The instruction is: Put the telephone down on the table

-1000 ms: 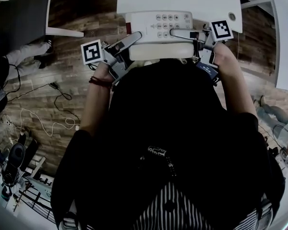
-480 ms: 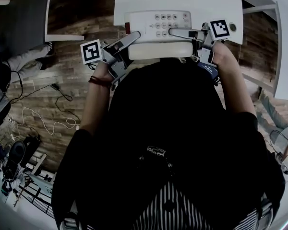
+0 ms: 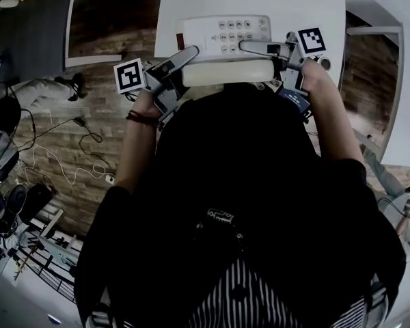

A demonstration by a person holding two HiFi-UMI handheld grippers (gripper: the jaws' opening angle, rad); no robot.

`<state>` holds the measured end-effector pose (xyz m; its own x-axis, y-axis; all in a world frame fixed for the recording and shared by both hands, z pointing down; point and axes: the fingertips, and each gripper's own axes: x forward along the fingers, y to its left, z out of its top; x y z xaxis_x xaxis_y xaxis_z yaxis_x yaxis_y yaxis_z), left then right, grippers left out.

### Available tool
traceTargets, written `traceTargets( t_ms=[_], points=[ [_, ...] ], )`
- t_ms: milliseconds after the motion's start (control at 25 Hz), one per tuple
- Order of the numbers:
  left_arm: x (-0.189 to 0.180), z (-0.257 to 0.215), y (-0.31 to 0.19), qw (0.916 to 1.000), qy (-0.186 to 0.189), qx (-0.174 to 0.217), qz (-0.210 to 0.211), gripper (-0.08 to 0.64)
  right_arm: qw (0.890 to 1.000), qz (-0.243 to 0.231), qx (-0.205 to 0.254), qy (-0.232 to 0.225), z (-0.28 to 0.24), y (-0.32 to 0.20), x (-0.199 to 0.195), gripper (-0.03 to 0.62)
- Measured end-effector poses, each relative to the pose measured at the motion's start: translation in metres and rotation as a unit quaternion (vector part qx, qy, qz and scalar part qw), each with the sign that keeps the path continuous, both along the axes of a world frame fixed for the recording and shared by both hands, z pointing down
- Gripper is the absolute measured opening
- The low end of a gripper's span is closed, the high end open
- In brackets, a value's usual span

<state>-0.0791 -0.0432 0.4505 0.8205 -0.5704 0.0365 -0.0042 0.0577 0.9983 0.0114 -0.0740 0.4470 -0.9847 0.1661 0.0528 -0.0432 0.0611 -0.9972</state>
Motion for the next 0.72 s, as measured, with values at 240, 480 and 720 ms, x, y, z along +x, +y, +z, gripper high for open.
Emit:
traceTargets(
  t_ms=[240,480,720],
  points=[
    [0.015,0.009,-0.016,0.9999,-0.005,-0.014,0.005,0.265,1.0,0.004,-0.016,-0.006,0.013,-0.016,0.015,0.164],
    [0.025,0.003,-0.023,0.9995,-0.012,-0.027,0.006,0.265,1.0,0.007,-0.026,-0.012,0.008,-0.023,0.025,0.164],
    [0.016,0.01,-0.019,0.9991,-0.02,-0.036,0.013,0.266,0.999,0.014,-0.036,-0.02,0.018,-0.019,0.015,0.164]
  ],
)
